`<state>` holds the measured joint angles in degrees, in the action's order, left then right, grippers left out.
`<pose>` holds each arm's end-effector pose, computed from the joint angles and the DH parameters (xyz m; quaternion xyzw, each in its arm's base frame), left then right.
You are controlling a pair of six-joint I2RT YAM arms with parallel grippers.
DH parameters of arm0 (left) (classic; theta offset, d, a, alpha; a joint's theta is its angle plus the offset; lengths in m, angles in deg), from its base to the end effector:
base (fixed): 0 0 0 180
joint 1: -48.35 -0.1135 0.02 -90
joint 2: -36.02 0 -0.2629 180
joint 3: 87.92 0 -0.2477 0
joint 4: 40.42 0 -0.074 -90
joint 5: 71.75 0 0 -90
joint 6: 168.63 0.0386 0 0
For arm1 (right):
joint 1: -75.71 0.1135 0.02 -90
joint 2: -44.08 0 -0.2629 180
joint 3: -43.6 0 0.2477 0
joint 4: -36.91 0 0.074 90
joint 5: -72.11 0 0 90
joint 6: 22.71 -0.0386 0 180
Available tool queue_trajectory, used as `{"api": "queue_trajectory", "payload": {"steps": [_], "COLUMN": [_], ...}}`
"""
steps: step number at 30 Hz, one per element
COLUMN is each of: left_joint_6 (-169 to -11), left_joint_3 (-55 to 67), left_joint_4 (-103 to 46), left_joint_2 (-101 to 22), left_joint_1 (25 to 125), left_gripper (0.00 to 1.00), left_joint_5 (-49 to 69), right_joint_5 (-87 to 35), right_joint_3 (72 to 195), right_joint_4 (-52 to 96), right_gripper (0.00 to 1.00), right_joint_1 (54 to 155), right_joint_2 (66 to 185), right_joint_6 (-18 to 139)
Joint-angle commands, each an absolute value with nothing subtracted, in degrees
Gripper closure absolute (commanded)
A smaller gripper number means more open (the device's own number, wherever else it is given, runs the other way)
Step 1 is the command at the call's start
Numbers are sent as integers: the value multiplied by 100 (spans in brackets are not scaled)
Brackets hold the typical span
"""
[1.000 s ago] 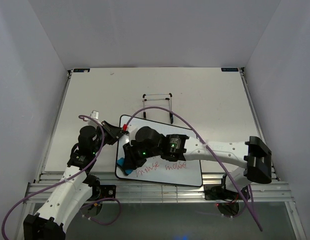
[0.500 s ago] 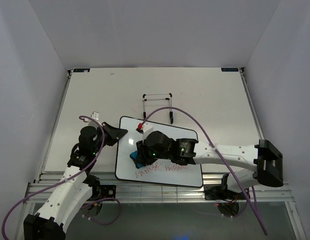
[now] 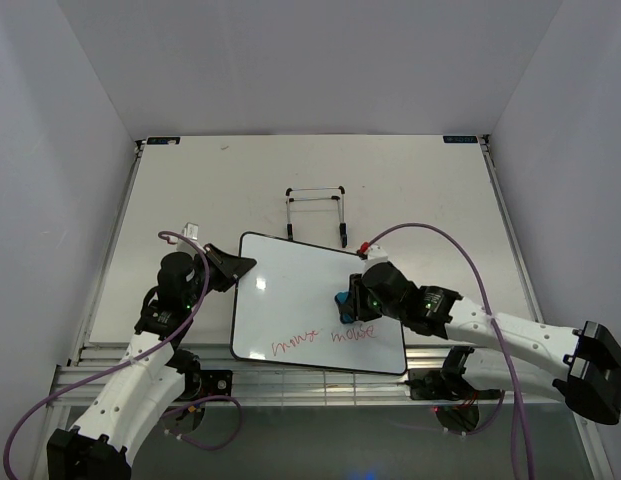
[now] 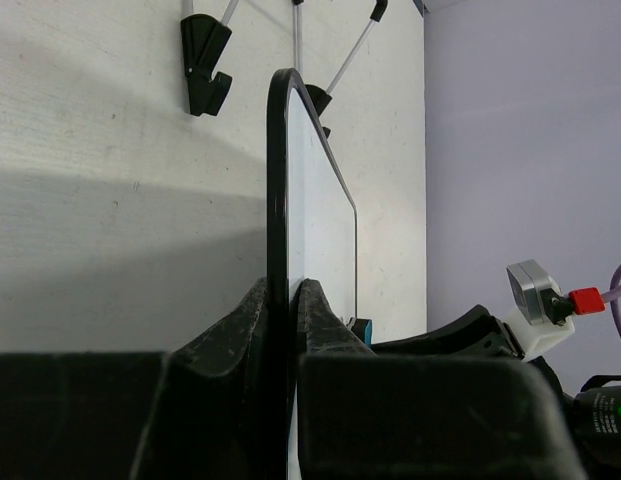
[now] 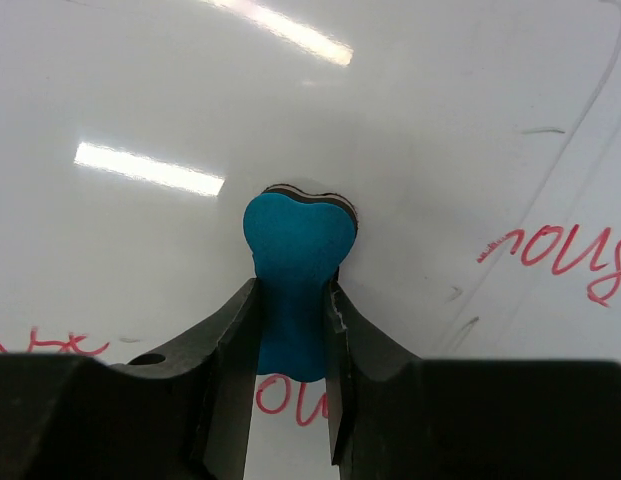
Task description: Erase the whiteboard
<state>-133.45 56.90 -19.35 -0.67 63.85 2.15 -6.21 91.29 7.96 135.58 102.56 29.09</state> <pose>0.1507 -0.0529 0.2214 -0.2039 0.8018 -0.4117 0.3822 0.1131 0.1793 0.2198 -0.1269 0.8927 0.2586 0.3465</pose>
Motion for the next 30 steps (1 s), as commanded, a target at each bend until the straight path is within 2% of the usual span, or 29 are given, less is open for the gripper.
{"api": "queue_trajectory", "payload": {"steps": [1,8,13,21,25,30], "left_joint_6": [-12705,-12776,-12776,-12793,-12758,-12767], "left_joint_3": [5495,5565,5627,5724,5724,5715], "left_joint_4": [-1664,-1726,-1726,-1630,-1585,-1550], "left_joint_2": [-80,-37,51,218,218,288], "left_joint_1": [6434,6443,6443,6443,6443,6443], "left_gripper": [100,100,100,100,100,100], "left_joint_5": [278,234,199,198,155,233], "right_joint_5": [-567,-1717,-1930,-1930,-2009,-1913], "right_joint_3": [8934,9776,10954,12773,12916,12258], "right_joint_4": [4,961,1419,1235,945,875], "right_gripper": [92,92,92,92,92,92], "right_joint_1": [13486,13538,13836,13899,13619,13118], "right_joint_2": [10323,10929,11807,13485,13839,13673], "right_joint_6": [3327,3600,3854,4294,4364,4347]}}
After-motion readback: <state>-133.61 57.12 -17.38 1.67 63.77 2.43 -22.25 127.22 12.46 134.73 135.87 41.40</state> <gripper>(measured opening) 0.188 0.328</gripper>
